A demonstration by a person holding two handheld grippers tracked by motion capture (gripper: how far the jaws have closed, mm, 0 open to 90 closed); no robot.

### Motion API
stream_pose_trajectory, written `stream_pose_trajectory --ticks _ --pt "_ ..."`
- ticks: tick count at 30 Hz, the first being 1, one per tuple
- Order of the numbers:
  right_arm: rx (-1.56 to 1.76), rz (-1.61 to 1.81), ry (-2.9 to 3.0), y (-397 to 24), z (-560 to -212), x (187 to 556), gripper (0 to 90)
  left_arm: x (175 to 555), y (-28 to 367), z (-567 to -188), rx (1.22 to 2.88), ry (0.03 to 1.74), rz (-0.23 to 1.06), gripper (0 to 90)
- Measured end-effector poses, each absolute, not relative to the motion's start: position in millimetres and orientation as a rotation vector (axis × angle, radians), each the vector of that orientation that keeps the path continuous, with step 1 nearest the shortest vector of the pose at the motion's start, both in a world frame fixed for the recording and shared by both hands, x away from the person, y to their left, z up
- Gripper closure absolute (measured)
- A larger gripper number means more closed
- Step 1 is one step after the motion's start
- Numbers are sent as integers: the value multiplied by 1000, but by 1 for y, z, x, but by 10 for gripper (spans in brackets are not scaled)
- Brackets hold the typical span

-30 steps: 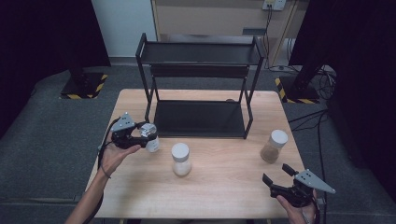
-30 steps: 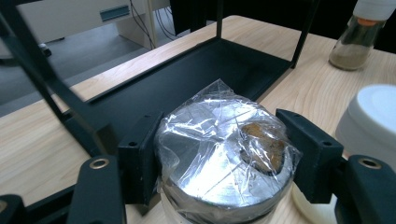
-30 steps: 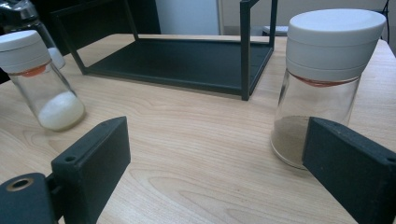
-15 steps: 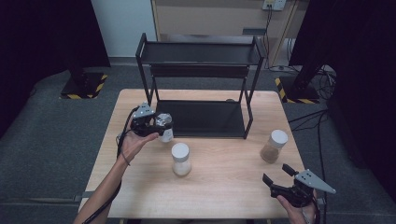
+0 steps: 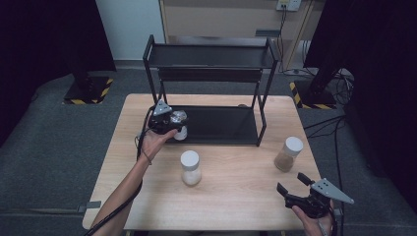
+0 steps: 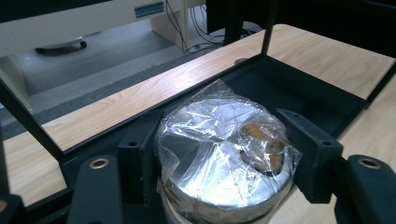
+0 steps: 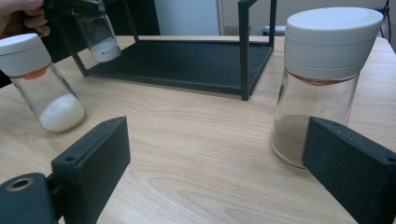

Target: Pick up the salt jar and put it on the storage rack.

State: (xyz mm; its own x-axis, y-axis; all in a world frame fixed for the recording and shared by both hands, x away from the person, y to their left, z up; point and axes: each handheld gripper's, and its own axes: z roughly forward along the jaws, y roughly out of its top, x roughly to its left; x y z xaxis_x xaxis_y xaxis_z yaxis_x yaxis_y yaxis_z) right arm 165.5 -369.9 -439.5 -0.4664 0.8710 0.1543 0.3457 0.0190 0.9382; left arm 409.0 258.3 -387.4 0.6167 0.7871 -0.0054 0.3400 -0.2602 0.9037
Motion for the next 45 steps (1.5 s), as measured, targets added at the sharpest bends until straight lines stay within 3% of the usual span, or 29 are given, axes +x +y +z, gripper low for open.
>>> stream_pose_trajectory --ticks 10,39,45 --pt "1241 1460 1826 -371 -440 166 79 422 237 -397 1850 985 626 343" --pt "1239 1466 1831 -371 -440 166 79 430 231 -413 1839 1012 612 336" --pt "1237 1466 1833 -371 -440 166 80 431 228 -404 1852 986 630 224"
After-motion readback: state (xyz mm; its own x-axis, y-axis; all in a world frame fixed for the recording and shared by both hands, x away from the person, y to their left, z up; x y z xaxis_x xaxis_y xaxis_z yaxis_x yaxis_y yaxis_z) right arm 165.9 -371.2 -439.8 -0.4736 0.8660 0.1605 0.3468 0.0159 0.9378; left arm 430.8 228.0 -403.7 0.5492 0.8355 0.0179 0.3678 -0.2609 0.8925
